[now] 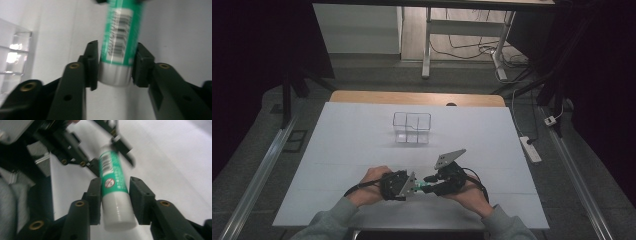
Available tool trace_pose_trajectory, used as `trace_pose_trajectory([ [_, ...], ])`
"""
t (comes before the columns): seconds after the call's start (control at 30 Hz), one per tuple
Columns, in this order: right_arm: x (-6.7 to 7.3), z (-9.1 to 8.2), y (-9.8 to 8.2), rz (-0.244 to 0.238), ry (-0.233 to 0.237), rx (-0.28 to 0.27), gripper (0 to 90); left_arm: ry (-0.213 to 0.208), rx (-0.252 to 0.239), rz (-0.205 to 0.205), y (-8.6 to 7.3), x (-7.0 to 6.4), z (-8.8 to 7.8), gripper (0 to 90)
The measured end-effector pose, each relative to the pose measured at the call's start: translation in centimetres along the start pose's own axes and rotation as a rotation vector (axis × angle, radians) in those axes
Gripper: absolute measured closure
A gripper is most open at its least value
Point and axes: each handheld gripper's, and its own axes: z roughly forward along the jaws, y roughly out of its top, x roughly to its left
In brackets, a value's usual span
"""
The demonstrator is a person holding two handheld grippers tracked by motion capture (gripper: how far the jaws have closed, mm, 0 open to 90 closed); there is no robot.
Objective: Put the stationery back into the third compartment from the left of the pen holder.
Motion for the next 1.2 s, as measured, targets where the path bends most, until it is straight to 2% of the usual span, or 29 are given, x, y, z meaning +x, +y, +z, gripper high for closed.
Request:
trace_pose_trajectory([
  [0.13,-0.1,-0.4,0.0,0.007,-0.019,-0.045,56.0,-0.019,-0.034,-0.044,-0.3,0.4,-0.2,64.7],
  [0.23,-0.1,-0.8,0.0,0.009,-0.050,-0.085,50.9,-0.013,-0.062,-0.095,-0.7,0.7,-0.2,64.7],
  [0.4,-0.4,-1.9,-0.3,0.023,-0.126,-0.189,43.1,0.015,-0.082,-0.170,-1.6,1.4,-0.4,64.8],
  [0.5,-0.7,-2.3,-0.5,0.040,-0.169,-0.232,38.9,0.041,-0.089,-0.221,-2.0,1.9,-0.6,64.7],
  [0.67,-1.2,-2.5,-0.8,0.063,-0.198,-0.252,34.6,0.065,-0.101,-0.266,-2.5,2.3,-0.9,64.8],
  [0.93,-1.6,-2.3,-1.3,0.091,-0.193,-0.280,33.3,0.087,-0.154,-0.320,-2.7,2.5,-1.1,64.7],
  [1.2,-1.7,-2.1,-1.4,0.107,-0.179,-0.281,32.6,0.084,-0.168,-0.337,-2.6,2.5,-1.2,64.7],
])
